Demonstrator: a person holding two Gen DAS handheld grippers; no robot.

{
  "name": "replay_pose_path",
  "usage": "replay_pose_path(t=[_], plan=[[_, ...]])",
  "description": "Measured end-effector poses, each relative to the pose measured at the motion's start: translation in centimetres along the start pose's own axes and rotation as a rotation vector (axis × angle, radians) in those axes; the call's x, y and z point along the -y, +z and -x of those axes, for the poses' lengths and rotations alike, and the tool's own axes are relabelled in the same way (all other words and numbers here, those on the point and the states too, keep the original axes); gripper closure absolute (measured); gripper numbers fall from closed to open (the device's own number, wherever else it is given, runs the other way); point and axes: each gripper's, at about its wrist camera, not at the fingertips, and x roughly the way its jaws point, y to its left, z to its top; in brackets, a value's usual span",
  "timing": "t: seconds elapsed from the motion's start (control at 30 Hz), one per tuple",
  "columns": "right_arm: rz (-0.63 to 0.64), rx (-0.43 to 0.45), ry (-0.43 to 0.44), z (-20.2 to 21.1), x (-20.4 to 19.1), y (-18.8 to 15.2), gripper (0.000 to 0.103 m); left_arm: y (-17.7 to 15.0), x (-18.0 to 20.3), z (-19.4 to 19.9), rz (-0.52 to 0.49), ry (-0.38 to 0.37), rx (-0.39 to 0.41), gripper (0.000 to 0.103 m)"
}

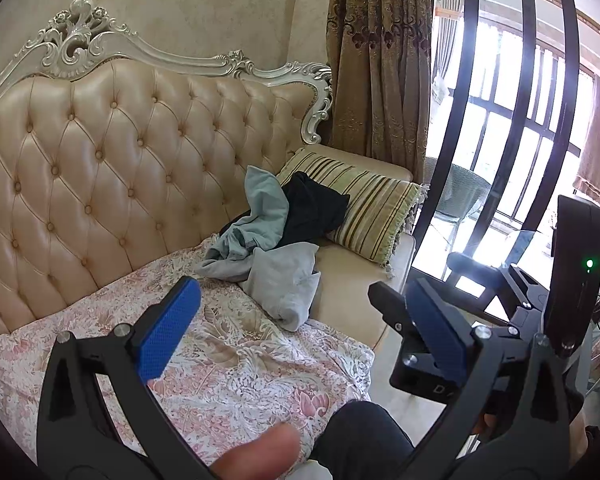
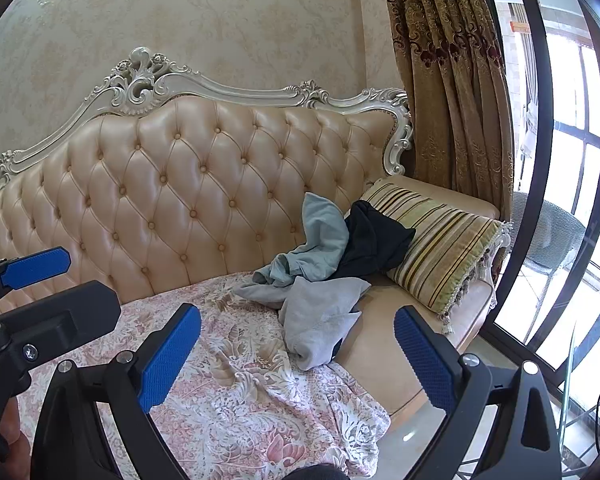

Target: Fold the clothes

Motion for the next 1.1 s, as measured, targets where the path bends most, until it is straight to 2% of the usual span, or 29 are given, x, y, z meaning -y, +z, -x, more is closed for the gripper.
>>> replay_pose_path(t=[1.1], plan=[[0.005,0.006,-0.005,0.14,-0.62,-0.07,0.004,0.06,-0.06,0.04,0.006,-0.005,-0.005,0.0]])
